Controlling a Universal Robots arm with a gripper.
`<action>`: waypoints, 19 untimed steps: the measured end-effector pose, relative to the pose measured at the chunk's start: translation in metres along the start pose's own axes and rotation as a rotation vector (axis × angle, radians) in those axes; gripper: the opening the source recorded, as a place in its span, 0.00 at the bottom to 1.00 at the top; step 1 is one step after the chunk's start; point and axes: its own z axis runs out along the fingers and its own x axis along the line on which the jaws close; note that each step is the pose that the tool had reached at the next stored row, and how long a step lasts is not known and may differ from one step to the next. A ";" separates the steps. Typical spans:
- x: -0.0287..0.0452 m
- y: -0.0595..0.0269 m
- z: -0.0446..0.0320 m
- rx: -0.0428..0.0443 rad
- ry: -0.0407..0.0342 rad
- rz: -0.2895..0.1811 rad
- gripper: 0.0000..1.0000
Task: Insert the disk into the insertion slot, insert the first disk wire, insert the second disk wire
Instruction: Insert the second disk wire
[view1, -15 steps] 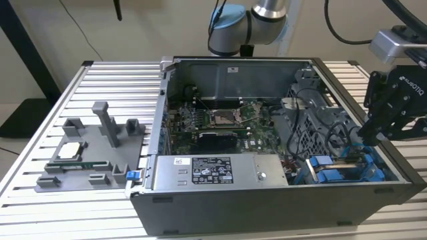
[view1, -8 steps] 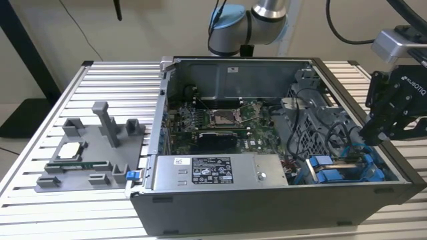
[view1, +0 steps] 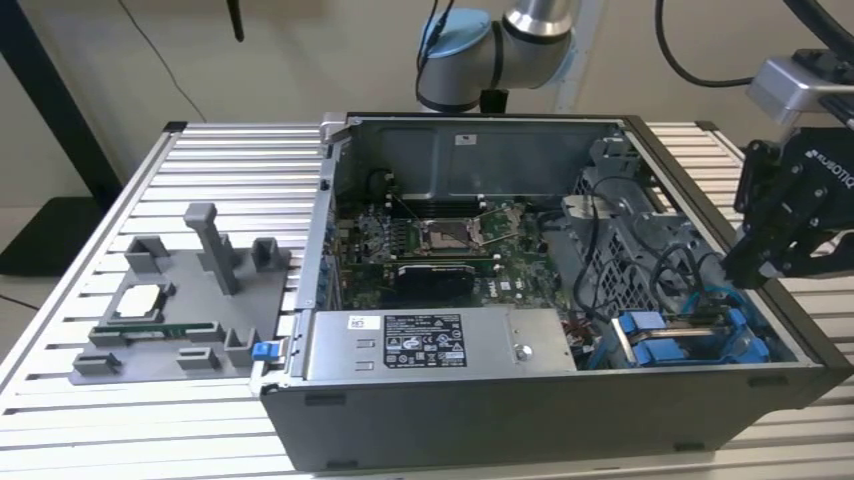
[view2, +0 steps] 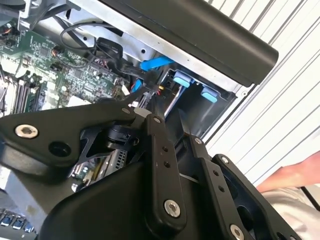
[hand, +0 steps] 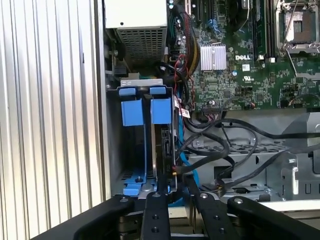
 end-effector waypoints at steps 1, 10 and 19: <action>-0.0016 -0.0002 0.0000 0.0000 0.0000 0.000 1.00; -0.0105 -0.0111 0.0009 -0.0055 0.0005 -0.001 1.00; -0.0120 -0.0190 0.0057 -0.0285 0.0002 -0.005 1.00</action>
